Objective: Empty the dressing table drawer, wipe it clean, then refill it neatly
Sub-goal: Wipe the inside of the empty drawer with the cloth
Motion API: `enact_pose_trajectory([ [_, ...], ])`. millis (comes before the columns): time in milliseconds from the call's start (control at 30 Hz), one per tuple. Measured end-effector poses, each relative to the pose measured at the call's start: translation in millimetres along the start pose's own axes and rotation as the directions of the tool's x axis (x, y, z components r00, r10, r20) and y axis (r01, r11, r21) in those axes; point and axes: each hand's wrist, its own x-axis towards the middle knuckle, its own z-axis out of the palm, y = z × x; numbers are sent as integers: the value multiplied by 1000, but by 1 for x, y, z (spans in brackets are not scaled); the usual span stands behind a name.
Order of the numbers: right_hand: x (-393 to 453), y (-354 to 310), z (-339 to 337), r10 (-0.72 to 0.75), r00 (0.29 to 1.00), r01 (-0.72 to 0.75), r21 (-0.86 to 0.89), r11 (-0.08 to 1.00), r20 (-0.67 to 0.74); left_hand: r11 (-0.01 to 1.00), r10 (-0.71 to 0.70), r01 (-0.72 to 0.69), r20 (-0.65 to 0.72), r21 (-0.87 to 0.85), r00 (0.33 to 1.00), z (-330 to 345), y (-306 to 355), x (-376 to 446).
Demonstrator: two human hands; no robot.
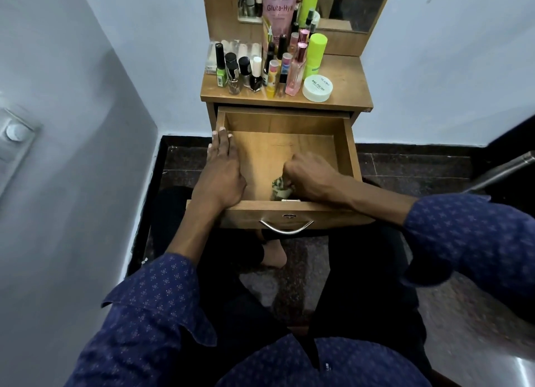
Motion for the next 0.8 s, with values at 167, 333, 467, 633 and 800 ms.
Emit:
enact_pose_trajectory([
  [167, 13, 32, 1, 155, 980, -166, -83, 983, -122, 1000, -7, 7, -2, 7, 1000, 1, 0, 1],
  [333, 41, 55, -8, 332, 932, -341, -37, 939, -146, 1000, -6, 6, -3, 10, 1000, 1, -2, 4],
  [467, 42, 54, -1, 359, 932, -362, -75, 929, -61, 1000, 2, -1, -12, 1, 1000, 0, -2, 2],
  [633, 27, 52, -3, 401, 762, -474, 15, 880, 509, 1000, 15, -15, -28, 6, 999, 0, -3, 2],
  [800, 24, 36, 6, 412, 705, -566, 108, 817, 578, 1000, 9, -9, -40, 2, 999, 2, -3, 4],
])
